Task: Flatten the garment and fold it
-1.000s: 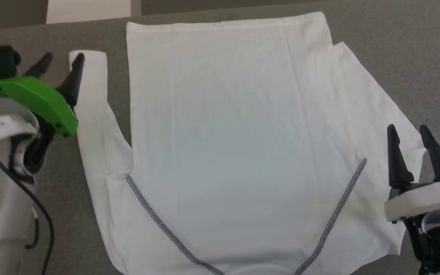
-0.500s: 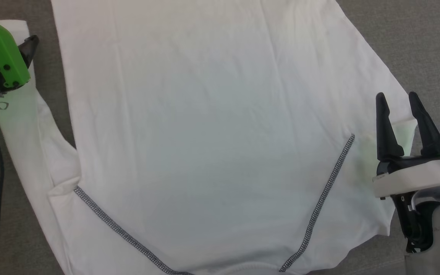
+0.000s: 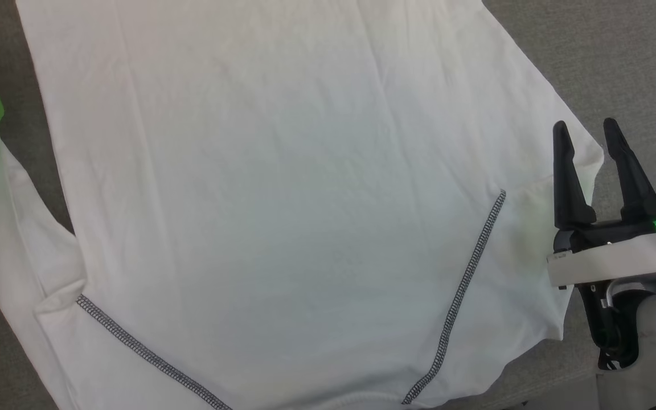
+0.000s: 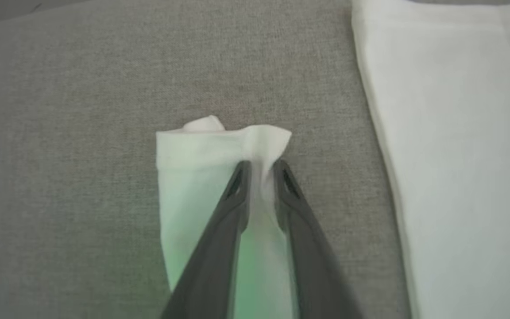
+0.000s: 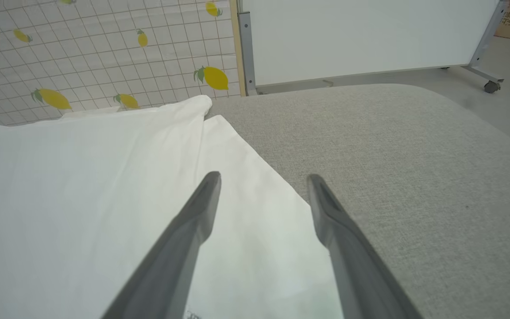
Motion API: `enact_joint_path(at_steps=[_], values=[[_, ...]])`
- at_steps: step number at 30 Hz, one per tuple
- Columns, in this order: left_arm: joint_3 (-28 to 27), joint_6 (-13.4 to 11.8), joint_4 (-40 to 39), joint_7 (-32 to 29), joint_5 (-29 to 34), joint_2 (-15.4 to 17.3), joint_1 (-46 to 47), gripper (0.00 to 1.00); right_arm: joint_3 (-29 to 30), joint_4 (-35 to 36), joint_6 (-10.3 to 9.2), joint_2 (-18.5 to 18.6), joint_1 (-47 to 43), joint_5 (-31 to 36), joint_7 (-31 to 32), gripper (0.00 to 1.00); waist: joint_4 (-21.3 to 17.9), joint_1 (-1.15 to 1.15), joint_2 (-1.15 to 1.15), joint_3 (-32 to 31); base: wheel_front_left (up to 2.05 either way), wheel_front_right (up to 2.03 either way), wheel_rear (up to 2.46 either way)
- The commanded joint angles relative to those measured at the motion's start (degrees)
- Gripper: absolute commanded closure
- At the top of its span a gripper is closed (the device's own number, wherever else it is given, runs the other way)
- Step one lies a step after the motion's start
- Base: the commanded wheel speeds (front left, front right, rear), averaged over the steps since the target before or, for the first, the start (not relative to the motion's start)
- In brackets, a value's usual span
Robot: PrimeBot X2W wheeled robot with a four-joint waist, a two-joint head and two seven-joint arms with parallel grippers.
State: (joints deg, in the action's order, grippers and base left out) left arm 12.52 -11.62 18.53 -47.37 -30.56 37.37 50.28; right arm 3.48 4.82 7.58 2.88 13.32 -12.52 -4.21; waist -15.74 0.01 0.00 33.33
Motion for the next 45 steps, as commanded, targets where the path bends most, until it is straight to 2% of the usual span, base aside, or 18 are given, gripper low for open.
enact_joint_path(at_steps=[1, 4, 9, 15, 18, 20, 23, 27, 31, 34, 38, 45], values=[[0.2, -0.7, 1.2, -0.2, 0.3, 0.6, -2.1, 1.00, -0.3, 0.7, -0.09, 0.0, 1.0, 0.4, -0.8, 0.00, 0.2, -0.01, 0.00, -0.7, 0.00, 0.00, 0.00], [0.0, -0.2, 1.2, 2.5, 0.2, 0.4, -2.3, 1.00, -0.6, 1.4, -0.09, 0.0, 0.7, 1.3, -1.3, 0.00, 0.8, -0.01, 0.00, -2.2, 0.00, 0.00, 0.00], [0.2, 2.1, -0.5, 9.3, 0.3, -0.8, -2.6, 1.00, -0.4, 2.0, -0.09, 0.0, -0.8, 2.9, -0.2, 0.00, 2.5, -0.01, 0.00, -6.4, 0.00, 0.00, 0.00], [1.2, 5.6, -4.7, 17.6, 0.2, -2.5, -4.3, 1.00, -1.0, 2.8, -0.09, 0.0, -3.8, 5.2, 3.2, 0.00, 5.7, -0.01, 0.00, -12.4, 0.00, 0.00, 0.00], [1.9, 6.5, -7.5, 20.1, -0.1, -3.9, -5.7, 1.00, -0.5, 3.6, -0.09, 0.0, -5.5, 5.6, 5.0, 0.00, 7.5, -0.01, 0.00, -15.1, 0.00, 0.00, 0.00], [5.5, 7.7, -16.3, 21.4, -1.5, -8.2, -10.0, 1.00, 0.8, 5.6, -0.09, 0.0, -8.5, 5.8, 8.1, 0.00, 10.4, -0.01, 0.00, -19.2, 0.00, 0.00, 0.00], [9.0, 7.9, -22.2, 20.7, -2.2, -11.1, -13.3, 1.00, 1.5, 6.6, -0.09, 0.0, -9.8, 5.8, 9.3, 0.00, 11.5, -0.01, 0.00, -20.9, 0.00, 0.00, 0.00], [14.1, 7.8, -29.0, 20.5, -2.7, -15.3, -17.9, 1.00, 2.0, 7.6, -0.09, 0.0, -11.2, 5.5, 10.4, 0.00, 12.4, -0.01, 0.00, -22.6, 0.00, 0.00, 0.00], [19.6, 7.3, -32.4, 20.9, -2.8, -19.5, -22.3, 1.00, 2.0, 8.2, -0.09, 0.0, -12.3, 5.0, 11.1, 0.00, 12.8, -0.01, 0.00, -23.5, 0.00, 0.00, 0.00], [24.1, 7.4, -32.0, 20.9, -3.1, -22.3, -25.7, 1.00, 1.9, 8.3, -0.09, 0.0, -12.9, 4.5, 11.4, 0.00, 12.9, -0.01, 0.00, -23.8, 0.00, 0.00, 0.00], [29.9, 9.0, -28.9, 20.9, -4.3, -25.3, -29.6, 1.00, 1.9, 8.3, -0.09, 0.0, -13.4, 4.2, 11.7, 0.00, 12.9, -0.01, 0.00, -24.0, 0.00, 0.00, 0.00], [36.8, 12.8, -18.1, 22.0, -5.2, -29.7, -32.1, 1.00, 1.7, 7.8, -0.09, 0.0, -13.6, 3.8, 11.8, 0.00, 12.5, -0.01, 0.00, -23.8, 0.00, 0.00, 0.00]])
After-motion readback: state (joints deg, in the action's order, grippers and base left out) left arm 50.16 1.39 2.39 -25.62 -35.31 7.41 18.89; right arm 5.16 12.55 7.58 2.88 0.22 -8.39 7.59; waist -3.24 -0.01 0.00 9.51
